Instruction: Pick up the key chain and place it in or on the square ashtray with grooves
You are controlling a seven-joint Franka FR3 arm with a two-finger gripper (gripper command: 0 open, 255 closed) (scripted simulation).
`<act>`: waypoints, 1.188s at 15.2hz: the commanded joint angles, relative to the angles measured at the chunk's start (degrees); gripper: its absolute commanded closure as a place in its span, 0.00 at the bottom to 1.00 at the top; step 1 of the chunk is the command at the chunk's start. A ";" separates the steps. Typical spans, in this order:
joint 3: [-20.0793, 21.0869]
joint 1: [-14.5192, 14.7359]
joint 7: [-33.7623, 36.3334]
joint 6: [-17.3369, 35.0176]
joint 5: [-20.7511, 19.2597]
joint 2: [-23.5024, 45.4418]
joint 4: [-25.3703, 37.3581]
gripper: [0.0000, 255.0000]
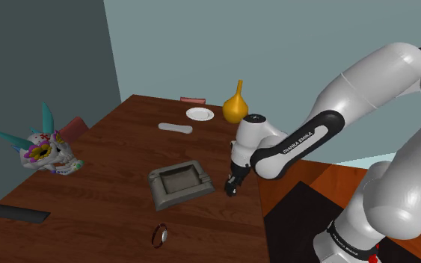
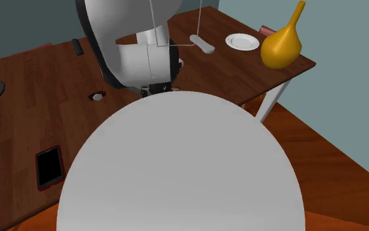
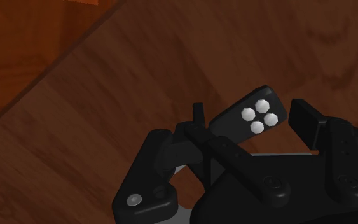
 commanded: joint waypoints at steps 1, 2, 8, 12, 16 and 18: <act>-0.06 0.13 -0.45 -2.19 0.63 -1.87 0.32 1.00; -0.11 0.19 -0.63 -3.15 0.87 -2.71 0.45 1.00; -0.45 0.54 -1.41 -8.95 1.93 -7.45 1.56 1.00; -0.72 0.71 -1.75 -12.77 2.34 -10.26 2.59 1.00; -1.00 0.83 -1.98 -16.54 2.60 -12.78 3.85 1.00; -0.37 0.91 -0.95 -16.77 2.27 -10.86 6.02 1.00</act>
